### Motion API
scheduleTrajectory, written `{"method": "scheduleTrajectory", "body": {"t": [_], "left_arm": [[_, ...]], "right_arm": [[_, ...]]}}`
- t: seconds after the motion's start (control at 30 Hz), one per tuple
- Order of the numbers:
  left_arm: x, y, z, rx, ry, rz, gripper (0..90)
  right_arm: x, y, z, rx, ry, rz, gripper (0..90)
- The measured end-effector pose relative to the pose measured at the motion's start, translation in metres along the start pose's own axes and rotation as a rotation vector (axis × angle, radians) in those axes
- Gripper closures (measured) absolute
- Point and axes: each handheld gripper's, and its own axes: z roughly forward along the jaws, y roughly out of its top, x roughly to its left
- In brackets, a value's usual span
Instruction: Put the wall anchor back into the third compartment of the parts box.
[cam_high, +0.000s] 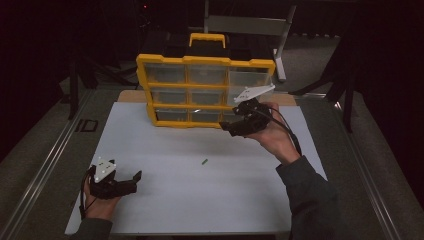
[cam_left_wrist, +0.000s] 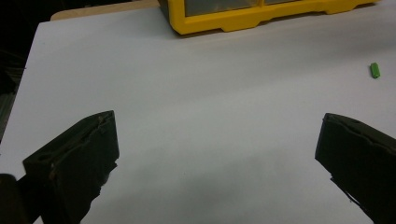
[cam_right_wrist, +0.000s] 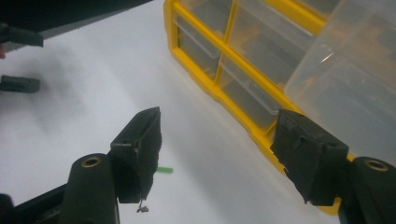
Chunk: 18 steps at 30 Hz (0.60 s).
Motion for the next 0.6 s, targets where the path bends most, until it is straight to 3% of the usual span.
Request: {"method": "scheduleTrajectory", "body": {"t": [0.6], "left_arm": [[0.0,0.0,0.0,0.002,0.0,0.001,0.1]], "right_arm": [[0.014,-0.023,0.041,0.027,0.029,0.038,31.7]]}}
